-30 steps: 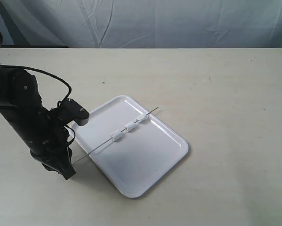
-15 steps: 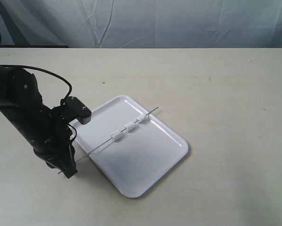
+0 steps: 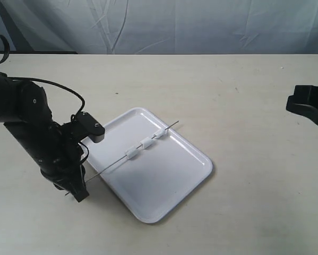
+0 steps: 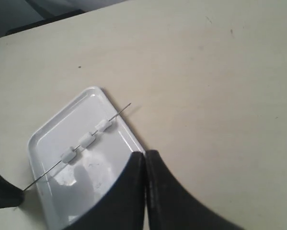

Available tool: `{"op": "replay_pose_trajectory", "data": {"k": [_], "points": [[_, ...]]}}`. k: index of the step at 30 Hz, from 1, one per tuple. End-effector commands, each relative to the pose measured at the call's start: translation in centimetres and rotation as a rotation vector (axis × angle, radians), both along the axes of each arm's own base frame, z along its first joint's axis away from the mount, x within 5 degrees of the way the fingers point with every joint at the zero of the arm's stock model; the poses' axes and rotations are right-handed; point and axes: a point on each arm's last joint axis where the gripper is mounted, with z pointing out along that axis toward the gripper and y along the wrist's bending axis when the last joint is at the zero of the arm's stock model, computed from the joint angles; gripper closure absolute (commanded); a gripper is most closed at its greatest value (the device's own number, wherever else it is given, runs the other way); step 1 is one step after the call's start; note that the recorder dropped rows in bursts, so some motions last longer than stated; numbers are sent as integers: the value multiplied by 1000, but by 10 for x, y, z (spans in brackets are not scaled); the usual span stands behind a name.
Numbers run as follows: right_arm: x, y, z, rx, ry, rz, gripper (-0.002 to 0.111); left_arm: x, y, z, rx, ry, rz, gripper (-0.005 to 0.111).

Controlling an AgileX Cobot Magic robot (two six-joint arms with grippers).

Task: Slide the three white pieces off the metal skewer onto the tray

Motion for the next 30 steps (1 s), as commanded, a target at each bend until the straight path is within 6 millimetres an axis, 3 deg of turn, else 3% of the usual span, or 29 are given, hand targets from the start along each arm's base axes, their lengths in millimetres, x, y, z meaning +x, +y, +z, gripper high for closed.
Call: {"op": "replay_pose_trajectory", "data": {"k": [1, 6, 10, 19, 24, 30], "points": [[10, 3, -7, 25, 42, 1, 108, -2, -3, -19, 15, 58, 4, 91], [13, 2, -10, 3, 40, 11, 108, 0, -4, -24, 15, 50, 13, 93], [16, 0, -8, 5, 11, -23, 107, -1, -4, -23, 16, 57, 15, 107], [22, 5, -7, 183, 51, -90, 100, -3, -3, -21, 19, 79, 44, 107], [36, 13, -29, 225, 171, -32, 99, -7, -3, 3, -6, 73, 116, 107], [54, 30, -55, 367, 285, 75, 75, -23, -1, 37, -45, 110, 162, 107]]}}
